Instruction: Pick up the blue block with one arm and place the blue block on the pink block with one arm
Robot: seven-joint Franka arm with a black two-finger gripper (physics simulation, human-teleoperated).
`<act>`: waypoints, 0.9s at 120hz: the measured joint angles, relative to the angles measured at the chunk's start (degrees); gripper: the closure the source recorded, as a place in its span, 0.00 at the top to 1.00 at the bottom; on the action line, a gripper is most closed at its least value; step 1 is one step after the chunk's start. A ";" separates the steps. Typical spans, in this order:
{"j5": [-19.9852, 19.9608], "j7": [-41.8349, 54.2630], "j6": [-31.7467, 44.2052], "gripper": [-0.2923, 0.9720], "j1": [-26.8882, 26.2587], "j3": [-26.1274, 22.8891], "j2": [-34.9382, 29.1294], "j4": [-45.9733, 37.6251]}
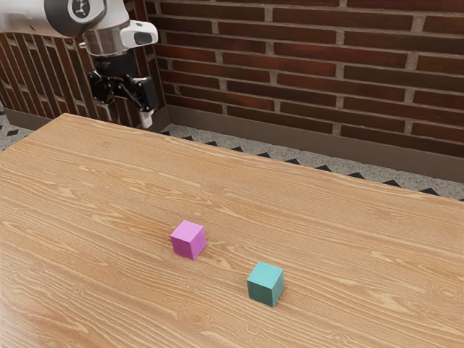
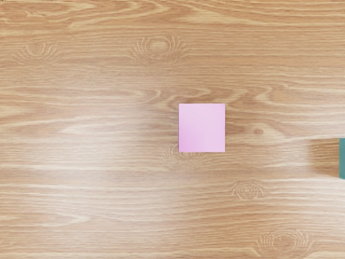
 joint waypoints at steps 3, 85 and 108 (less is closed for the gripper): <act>-0.64 0.32 -0.74 0.77 -2.14 2.21 1.57 3.74; 1.79 -0.84 -10.08 0.77 -20.36 -3.96 11.51 24.88; 2.15 -2.37 -4.46 0.77 -23.35 -2.32 16.33 18.10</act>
